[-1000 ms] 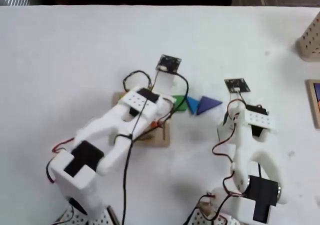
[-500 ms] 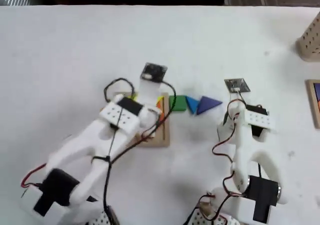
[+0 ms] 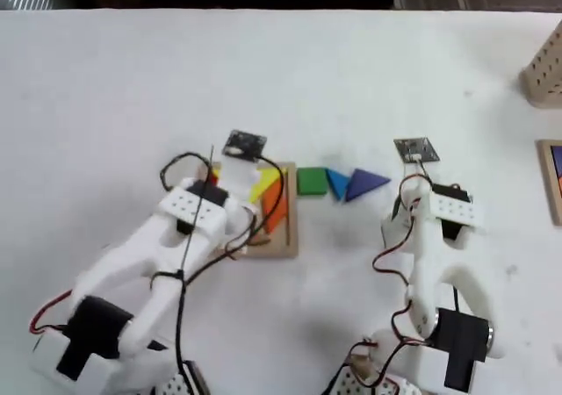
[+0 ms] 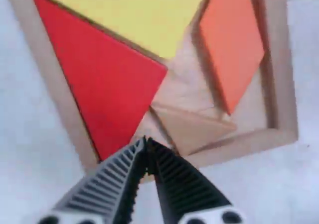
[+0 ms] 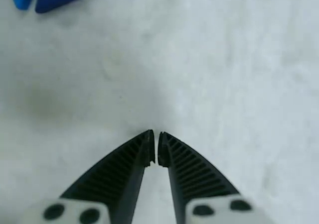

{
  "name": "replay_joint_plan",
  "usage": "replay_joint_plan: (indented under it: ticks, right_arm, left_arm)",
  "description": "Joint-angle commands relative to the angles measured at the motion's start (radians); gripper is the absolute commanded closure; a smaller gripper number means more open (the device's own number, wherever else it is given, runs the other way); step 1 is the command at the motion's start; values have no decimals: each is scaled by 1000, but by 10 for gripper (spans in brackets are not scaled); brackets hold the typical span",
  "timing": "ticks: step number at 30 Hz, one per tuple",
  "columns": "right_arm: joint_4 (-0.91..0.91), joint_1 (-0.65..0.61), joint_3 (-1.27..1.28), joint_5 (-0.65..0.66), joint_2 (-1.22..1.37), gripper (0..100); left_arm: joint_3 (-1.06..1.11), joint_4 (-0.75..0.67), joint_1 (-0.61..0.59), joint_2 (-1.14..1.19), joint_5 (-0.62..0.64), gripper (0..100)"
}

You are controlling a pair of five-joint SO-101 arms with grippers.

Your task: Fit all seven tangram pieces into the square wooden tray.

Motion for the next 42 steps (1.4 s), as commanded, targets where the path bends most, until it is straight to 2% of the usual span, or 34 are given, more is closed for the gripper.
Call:
replay_joint_plan:
  ticks: [1, 11, 21, 31, 38, 42]
  right_arm:
    - [-12, 1, -6, 14, -38, 975]
    - [-12, 4, -6, 14, -38, 974]
    - [-12, 4, -6, 14, -39, 974]
    - [-12, 4, -8, 15, -39, 974]
    - [-12, 4, -8, 15, -39, 974]
    - [-12, 4, -8, 15, -39, 974]
  left_arm:
    - [-8, -55, 4, -38, -6, 980]
    - [-12, -114, 79, -25, 15, 980]
    - [-175, -92, 70, 220, 31, 980]
    - [-229, -120, 82, 234, 25, 980]
    - [-250, -123, 156, 234, 25, 980]
    - [-252, -120, 157, 225, 25, 980]
